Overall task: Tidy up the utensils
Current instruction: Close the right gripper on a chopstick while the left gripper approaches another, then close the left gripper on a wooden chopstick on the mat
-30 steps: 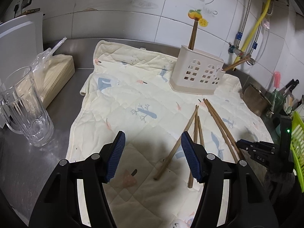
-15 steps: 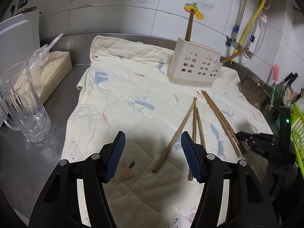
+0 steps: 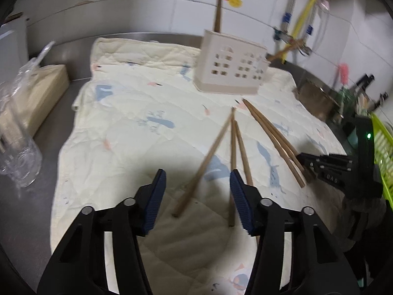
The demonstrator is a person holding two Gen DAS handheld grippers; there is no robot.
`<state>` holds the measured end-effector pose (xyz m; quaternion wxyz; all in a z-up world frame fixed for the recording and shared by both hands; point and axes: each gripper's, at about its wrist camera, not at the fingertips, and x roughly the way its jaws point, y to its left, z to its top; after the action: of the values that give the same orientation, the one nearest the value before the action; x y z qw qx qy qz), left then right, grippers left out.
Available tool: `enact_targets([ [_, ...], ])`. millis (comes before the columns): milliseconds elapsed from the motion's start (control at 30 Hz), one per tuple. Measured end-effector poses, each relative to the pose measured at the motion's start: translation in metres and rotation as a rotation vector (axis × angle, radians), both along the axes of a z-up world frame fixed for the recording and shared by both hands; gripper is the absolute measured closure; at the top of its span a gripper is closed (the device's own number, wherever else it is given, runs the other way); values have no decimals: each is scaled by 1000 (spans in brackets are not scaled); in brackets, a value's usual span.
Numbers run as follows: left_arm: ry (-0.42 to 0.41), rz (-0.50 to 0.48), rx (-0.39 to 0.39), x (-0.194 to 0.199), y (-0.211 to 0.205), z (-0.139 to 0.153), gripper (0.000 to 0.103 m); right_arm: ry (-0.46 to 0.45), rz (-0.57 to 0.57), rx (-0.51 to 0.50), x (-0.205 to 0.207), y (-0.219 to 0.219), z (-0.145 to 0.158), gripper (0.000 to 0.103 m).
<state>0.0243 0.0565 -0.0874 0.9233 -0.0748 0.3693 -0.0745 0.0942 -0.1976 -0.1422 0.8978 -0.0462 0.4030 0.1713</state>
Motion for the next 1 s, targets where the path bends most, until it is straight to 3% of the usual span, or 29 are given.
enact_targets([
  [267,67,-61,32,27,-14,-22,79,-48,-22,34,-11,-15,18,96],
  [600,114,-60,65,48,-17,-36,82,-131,-12,70,-26,-23,48,96],
  [833,101,-61,99,46,-22,-34,93,-150,-6,84,-26,-25,59,96],
  [1000,58,-66,85,40,-23,-17,97,-181,0,74,-26,-24,71,96],
])
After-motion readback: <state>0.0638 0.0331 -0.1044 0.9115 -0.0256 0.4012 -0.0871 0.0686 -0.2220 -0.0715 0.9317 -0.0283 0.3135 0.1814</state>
